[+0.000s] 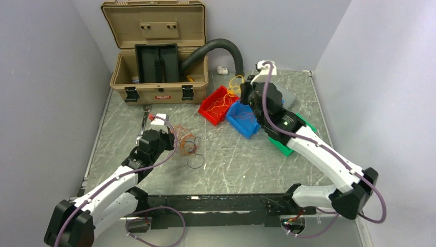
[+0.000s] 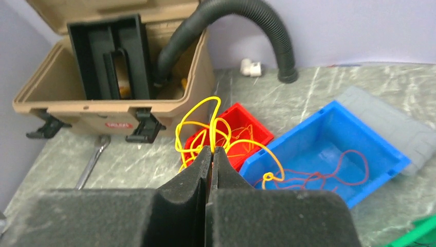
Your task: Untangle the cables
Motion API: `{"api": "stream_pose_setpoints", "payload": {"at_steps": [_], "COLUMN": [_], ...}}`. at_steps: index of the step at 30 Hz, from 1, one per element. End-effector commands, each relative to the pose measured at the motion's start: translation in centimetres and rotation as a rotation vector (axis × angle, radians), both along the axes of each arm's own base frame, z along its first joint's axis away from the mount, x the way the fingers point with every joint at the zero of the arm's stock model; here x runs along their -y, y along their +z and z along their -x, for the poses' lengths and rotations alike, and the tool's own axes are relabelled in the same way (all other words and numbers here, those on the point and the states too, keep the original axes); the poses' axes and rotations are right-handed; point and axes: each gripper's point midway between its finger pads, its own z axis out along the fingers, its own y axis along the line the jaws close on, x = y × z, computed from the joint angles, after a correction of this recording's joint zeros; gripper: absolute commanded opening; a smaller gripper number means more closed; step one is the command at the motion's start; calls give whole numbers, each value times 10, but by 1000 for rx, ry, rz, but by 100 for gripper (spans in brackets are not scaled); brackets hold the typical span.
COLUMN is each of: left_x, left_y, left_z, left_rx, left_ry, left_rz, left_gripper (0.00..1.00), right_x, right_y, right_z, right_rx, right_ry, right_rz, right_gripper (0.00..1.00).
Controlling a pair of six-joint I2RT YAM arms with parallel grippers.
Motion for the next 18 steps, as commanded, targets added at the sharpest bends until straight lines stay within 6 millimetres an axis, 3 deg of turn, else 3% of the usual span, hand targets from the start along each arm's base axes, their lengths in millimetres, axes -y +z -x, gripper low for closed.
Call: {"api": "stream_pose_setpoints", "payload": {"at_steps": [1, 6, 12, 18], "left_x": [19, 25, 24, 26], "left_y": [20, 23, 24, 24], "left_z": [-1, 1, 1, 1], "left_rx": [94, 98, 104, 109], "left_ry": [-112, -147, -149, -158], "left_rz": [45, 50, 50, 49], "left_gripper": [0, 0, 0, 0], "right_x": [-38, -85, -120, -115], "right_y": [-14, -47, -81, -102], "right_z": [-15, -42, -63, -92], "right_rx": [-82, -163, -244, -223], "right_ry": [159, 358, 618, 744], "right_rz": [-39, -37, -84, -155], "right_gripper": [0, 0, 0, 0]}}
